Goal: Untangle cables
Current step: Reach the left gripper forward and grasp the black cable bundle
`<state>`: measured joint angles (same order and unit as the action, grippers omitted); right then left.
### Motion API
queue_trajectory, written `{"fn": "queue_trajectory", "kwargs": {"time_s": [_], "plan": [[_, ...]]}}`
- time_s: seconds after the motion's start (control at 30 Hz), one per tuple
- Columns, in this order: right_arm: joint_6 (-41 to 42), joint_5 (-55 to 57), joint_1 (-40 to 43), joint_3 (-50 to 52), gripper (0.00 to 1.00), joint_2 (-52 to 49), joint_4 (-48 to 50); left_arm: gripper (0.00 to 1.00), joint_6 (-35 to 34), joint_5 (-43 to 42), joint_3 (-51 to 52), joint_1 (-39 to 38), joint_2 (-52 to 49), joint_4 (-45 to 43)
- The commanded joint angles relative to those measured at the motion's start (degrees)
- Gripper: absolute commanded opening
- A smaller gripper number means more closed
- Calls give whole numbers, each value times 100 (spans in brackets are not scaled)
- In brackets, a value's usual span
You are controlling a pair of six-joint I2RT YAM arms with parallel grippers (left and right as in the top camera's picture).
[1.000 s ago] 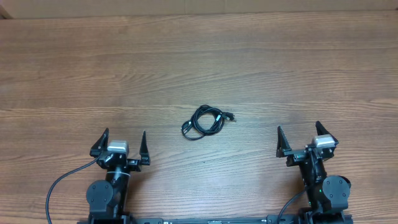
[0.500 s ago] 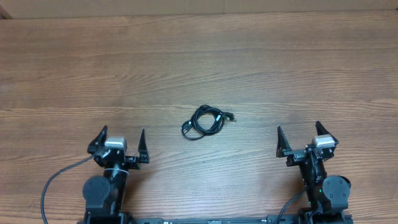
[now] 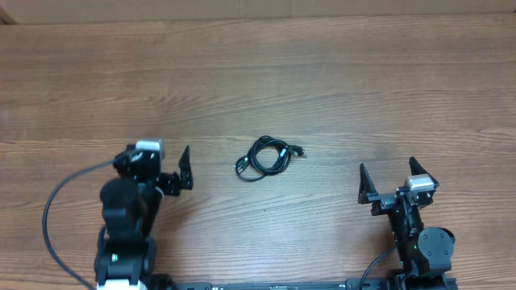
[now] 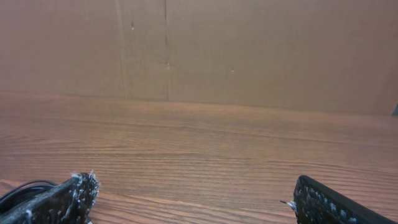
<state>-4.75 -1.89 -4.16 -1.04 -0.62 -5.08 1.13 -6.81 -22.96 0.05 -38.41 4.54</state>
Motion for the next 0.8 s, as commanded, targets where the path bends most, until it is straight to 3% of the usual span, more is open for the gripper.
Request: {"fn": "queue_trajectory", "kwargs": {"time_s": [0.0, 0.2, 0.57, 0.77], "plan": [[-24, 72, 17, 57, 100, 44, 33, 100, -162, -675, -492, 24, -627, 4], [-24, 72, 17, 57, 100, 44, 33, 100, -398, -1434, -1029, -195, -1676, 79], [-24, 72, 17, 57, 100, 44, 35, 100, -367, -990, -2223, -1561, -2900, 1165], [-24, 72, 17, 57, 100, 44, 33, 100, -372, -763, -2302, -1893, -3259, 1167]]}}
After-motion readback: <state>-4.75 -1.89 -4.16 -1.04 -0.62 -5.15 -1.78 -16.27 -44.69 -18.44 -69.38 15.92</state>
